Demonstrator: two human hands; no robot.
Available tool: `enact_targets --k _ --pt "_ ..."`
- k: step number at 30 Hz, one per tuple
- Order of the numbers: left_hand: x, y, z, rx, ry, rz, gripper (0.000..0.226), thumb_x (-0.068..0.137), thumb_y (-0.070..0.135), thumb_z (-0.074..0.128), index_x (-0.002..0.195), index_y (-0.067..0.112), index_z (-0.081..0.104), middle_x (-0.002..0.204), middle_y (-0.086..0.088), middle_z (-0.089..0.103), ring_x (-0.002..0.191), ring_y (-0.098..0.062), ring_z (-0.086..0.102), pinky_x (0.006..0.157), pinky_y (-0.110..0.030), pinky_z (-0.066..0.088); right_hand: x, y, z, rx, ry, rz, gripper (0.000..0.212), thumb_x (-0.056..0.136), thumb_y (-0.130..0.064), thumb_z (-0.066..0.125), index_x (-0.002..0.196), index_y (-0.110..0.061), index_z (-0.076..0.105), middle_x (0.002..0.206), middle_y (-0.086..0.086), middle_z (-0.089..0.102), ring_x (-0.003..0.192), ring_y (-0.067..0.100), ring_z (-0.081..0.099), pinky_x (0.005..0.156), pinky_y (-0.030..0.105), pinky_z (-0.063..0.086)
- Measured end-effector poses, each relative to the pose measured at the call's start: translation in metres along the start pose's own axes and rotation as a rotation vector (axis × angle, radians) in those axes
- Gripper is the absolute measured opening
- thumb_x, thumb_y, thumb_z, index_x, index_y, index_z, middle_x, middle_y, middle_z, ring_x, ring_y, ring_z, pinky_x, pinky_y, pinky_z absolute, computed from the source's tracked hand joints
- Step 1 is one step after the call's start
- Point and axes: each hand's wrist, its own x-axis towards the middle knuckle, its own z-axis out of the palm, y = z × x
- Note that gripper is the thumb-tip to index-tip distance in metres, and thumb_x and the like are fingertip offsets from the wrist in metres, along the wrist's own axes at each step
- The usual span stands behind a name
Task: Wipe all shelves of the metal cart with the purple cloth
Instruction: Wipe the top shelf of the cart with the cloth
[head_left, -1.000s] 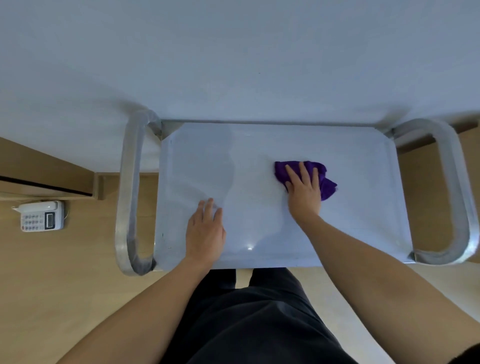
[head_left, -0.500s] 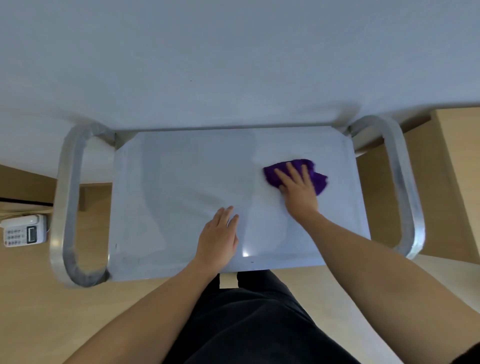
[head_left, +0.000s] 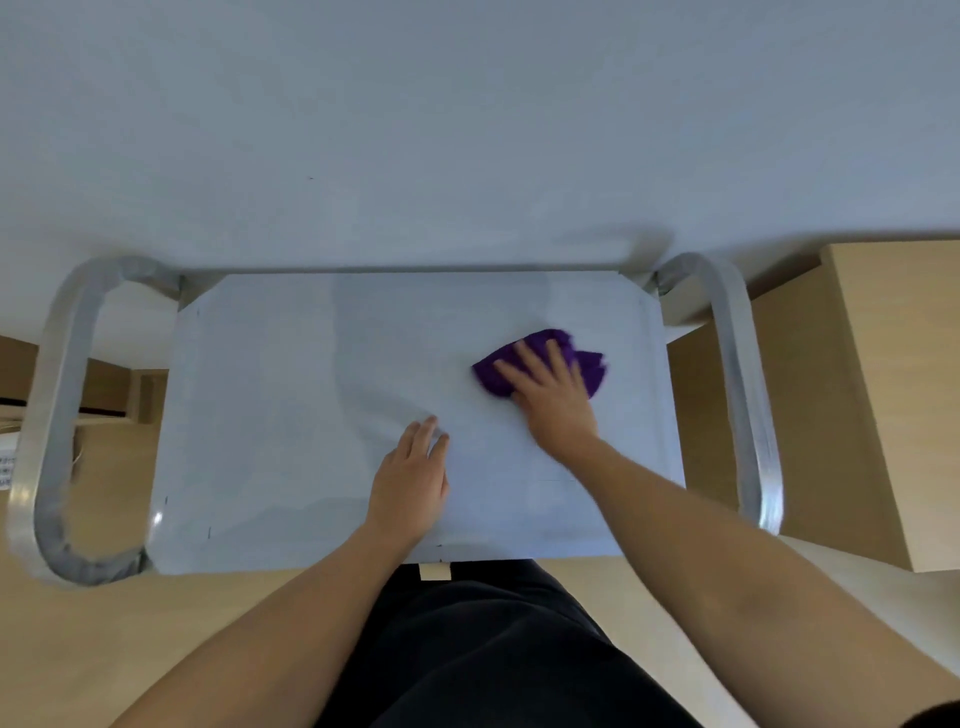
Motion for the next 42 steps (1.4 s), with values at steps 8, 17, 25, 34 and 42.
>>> enact_targets --k 8,17,25,34,42 --pt "0.002 0.008 0.009 -0.03 -0.019 -0.09 0.045 0.099 0.021 0.044 0.143 0.014 0.038 0.161 -0.001 0.015 0.149 -0.021 0.013 0.104 -0.033 0.043 0.018 0.009 -0.014 0.174 0.09 0.498 0.051 0.102 -0.029 0.036 0.152 -0.037 0.025 0.164 -0.004 0.008 0.15 0.038 -0.004 0.117 0.059 0.015" --pt "0.003 0.01 0.013 -0.063 0.034 -0.101 0.042 0.097 0.018 0.051 0.137 0.009 0.047 0.158 -0.006 0.027 0.146 -0.025 0.023 0.102 -0.036 0.047 0.031 0.019 -0.015 -0.015 0.052 -0.112 0.048 0.099 -0.036 0.048 0.146 -0.037 0.04 0.159 -0.003 0.029 0.15 0.032 0.015 0.119 0.051 0.015" --pt "0.0 0.004 0.014 -0.096 0.016 -0.104 0.043 0.099 0.021 0.046 0.141 0.015 0.042 0.16 0.003 0.019 0.149 -0.018 0.015 0.098 -0.029 0.047 0.062 0.042 -0.033 0.166 0.129 0.504 0.052 0.102 -0.032 0.036 0.152 -0.036 0.024 0.164 -0.002 0.009 0.15 0.037 -0.002 0.119 0.058 0.006" --pt "0.0 -0.007 0.009 -0.117 -0.011 -0.056 0.046 0.097 0.024 0.049 0.142 0.017 0.043 0.16 0.002 0.02 0.148 -0.019 0.015 0.102 -0.035 0.045 0.065 -0.003 -0.023 0.023 0.028 -0.182 0.05 0.098 -0.034 0.048 0.147 -0.035 0.039 0.16 -0.002 0.027 0.15 0.031 0.015 0.12 0.048 0.015" --pt "-0.008 -0.032 0.001 -0.139 0.005 0.02 0.043 0.094 0.021 0.053 0.136 0.014 0.049 0.158 0.0 0.026 0.145 -0.017 0.026 0.1 -0.033 0.046 0.069 0.041 -0.039 0.193 0.132 0.404 0.052 0.101 -0.029 0.037 0.152 -0.031 0.028 0.164 0.002 0.011 0.151 0.035 0.001 0.121 0.055 0.009"
